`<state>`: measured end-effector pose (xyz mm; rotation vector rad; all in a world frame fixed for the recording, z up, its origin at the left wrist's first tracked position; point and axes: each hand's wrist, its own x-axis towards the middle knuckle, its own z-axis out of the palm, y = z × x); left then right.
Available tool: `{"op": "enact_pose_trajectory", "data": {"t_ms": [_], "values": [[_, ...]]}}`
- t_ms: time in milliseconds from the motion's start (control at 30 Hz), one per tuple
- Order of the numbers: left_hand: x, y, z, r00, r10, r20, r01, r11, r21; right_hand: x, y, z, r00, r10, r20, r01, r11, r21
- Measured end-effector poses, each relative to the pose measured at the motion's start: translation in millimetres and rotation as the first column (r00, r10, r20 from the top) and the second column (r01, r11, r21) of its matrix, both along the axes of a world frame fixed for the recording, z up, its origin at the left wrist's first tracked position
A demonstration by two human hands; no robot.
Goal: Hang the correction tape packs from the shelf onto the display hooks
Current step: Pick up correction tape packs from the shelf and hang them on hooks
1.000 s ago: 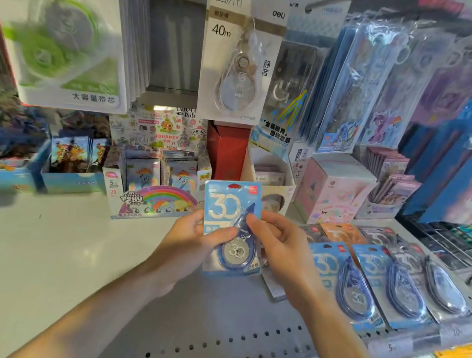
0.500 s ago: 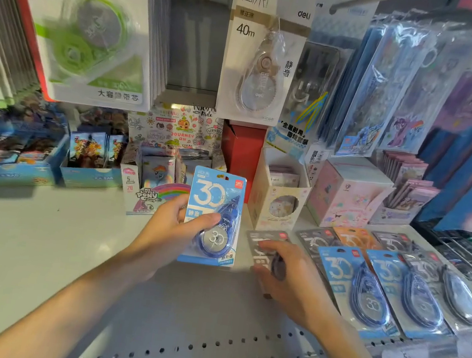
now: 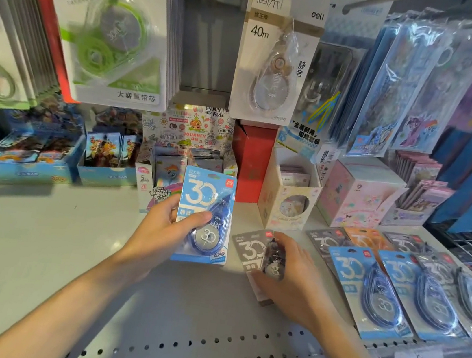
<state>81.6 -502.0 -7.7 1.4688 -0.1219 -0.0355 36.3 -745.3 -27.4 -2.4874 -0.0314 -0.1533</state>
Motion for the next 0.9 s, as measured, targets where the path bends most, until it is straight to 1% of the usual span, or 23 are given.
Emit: {"op": "enact_pose_trajectory", "data": {"t_ms": [67,200,300,367,467,567,667,767,833,900], "values": [[-1,2,0,0.999,0.036,-0.006,-0.036,0.999,0.002,-2,-1,1,1.0,0.0,0.004,0.0,0.999,0.052],[-3,7,0,0.995,0.1,-0.011,-0.099,0.995,0.028,-4,-2,11,1.0,0.012,0.025,-0.017,0.977,0.214],[-5,6,2,0.993,0.121,-0.018,-0.12,0.992,0.035,-4,3,24,0.998,0.044,0.038,-0.055,0.925,0.377],[-7,1,4,0.993,0.118,-0.033,-0.117,0.993,0.014,-2,9,28,0.994,0.063,0.087,-0.095,0.887,0.452],[-11,-11,10,0.997,0.069,-0.031,-0.069,0.998,-0.007,4,21,31,0.979,0.079,0.188,-0.159,0.872,0.463],[-15,-18,15,0.999,0.04,-0.011,-0.041,0.998,-0.05,9,30,30,0.959,0.097,0.268,-0.209,0.88,0.427],[-17,-19,17,0.999,0.052,0.002,-0.052,0.997,-0.061,9,38,32,0.939,0.122,0.32,-0.251,0.88,0.403],[-19,-16,21,0.996,0.082,0.021,-0.081,0.996,-0.036,6,41,36,0.921,0.123,0.371,-0.277,0.876,0.395],[-20,-11,24,0.994,0.101,0.044,-0.1,0.995,-0.033,5,39,41,0.935,0.107,0.339,-0.272,0.83,0.487],[-22,-6,29,0.991,0.111,0.076,-0.109,0.994,-0.029,4,39,50,0.967,0.113,0.23,-0.234,0.754,0.614]]}}
